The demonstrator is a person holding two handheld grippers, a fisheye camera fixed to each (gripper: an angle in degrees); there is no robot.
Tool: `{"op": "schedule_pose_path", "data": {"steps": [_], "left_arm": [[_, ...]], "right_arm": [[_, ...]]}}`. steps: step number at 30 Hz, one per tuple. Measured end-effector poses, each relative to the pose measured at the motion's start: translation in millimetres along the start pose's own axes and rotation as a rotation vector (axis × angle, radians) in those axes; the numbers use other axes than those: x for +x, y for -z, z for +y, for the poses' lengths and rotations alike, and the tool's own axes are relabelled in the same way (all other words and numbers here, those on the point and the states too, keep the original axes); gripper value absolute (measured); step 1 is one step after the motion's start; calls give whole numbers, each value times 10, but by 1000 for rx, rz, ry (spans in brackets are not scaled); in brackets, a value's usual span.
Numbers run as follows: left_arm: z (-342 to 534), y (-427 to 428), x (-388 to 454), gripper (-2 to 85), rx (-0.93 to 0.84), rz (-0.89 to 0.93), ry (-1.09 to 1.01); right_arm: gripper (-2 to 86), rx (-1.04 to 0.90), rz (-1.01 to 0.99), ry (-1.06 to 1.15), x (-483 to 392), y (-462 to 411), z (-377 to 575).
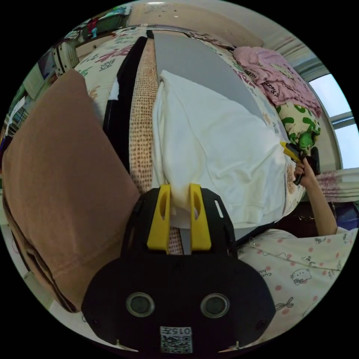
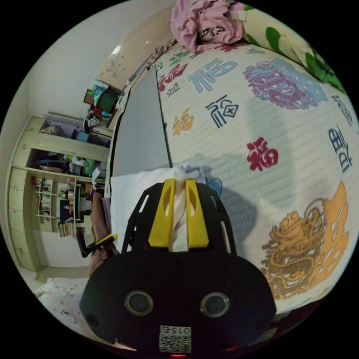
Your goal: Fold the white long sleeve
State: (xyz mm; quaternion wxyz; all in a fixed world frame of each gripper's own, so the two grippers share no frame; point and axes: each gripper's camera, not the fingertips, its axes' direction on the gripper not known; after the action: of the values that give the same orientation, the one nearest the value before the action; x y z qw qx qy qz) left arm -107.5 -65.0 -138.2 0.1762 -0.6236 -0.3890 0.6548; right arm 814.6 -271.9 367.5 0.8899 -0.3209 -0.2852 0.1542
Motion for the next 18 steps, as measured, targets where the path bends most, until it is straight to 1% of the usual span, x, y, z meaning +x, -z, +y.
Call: {"op": "schedule_pose_path", "data": {"steps": [2,5,7,9,12,14,15,17,18], "left_arm": [[68,86,85,59,-11,-27,-20],[277,132,151,34,-60,49,-5],[420,150,185,31,-64,82,6],[543,262,201,40,-35,74,20],[643,547,107,62,31,45,32],[690,693,14,74,43,23,28],[711,738,-65,79,27,18,33],[742,735,-186,81,-7,23,52],[768,718,-243,82,-20,49,59]], "right_arm": [[44,-35,80,73,-463,-109,-160],[42,-43,130,136,-1015,-243,-267],[45,-54,141,152,-1290,-313,-253],[52,-61,167,176,-1520,-331,-155],[64,-31,204,207,-1757,-187,219],[79,-32,211,225,-1790,-30,668],[83,-40,209,222,-1776,1,791],[108,-87,200,199,-1685,78,1336],[112,-103,200,192,-1657,80,1474]]}}
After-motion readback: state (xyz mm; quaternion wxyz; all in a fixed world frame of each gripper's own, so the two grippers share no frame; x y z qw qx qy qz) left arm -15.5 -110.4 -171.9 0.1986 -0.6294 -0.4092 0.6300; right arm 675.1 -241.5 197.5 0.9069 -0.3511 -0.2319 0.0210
